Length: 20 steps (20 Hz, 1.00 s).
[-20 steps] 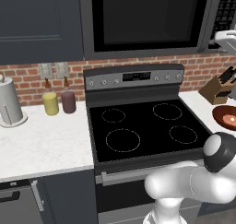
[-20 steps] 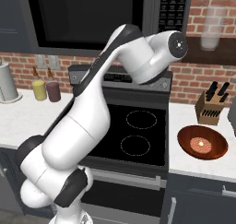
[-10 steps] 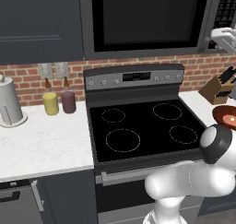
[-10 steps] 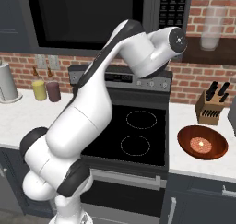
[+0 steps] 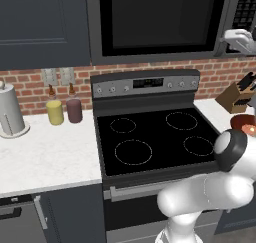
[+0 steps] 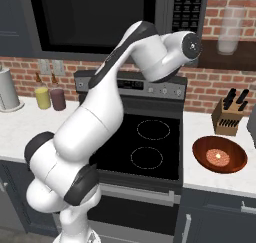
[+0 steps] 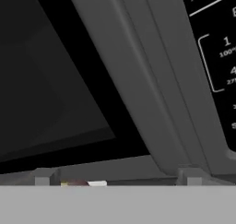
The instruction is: Open the microwave, place the bowl with waffle inside the microwave, then close the microwave door and turn it on.
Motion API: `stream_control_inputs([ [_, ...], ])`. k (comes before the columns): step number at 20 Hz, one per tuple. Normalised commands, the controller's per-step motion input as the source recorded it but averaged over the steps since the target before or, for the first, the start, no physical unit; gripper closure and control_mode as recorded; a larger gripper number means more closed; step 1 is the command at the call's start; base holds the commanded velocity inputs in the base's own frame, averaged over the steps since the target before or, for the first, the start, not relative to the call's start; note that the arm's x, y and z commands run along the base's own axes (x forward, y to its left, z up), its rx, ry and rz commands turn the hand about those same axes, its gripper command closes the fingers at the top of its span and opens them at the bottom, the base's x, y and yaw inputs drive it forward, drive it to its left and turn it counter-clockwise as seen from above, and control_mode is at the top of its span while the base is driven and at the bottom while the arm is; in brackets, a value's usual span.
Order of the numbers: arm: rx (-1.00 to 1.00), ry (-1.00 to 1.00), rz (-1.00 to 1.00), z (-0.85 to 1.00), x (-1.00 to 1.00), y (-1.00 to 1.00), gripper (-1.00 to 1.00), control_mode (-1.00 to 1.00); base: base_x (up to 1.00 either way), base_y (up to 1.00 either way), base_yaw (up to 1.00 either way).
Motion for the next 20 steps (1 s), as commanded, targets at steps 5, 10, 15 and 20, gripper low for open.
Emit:
stream_control_inputs([
  [5,-0.01,-0.03,-0.03,0.0,0.32,-0.02,-1.0,-1.0,0.0,0.0,0.0],
  [10,0.0,0.0,-0.02,0.0,0.2,-0.22,-1.0,-1.0,0.0,0.0,0.0],
  [15,0.0,0.0,-0.02,0.0,0.16,-0.36,-1.0,-1.0,0.0,0.0,0.0],
  [20,0.0,0.0,-0.01,0.0,0.23,-0.12,-1.0,-1.0,0.0,0.0,0.0],
])
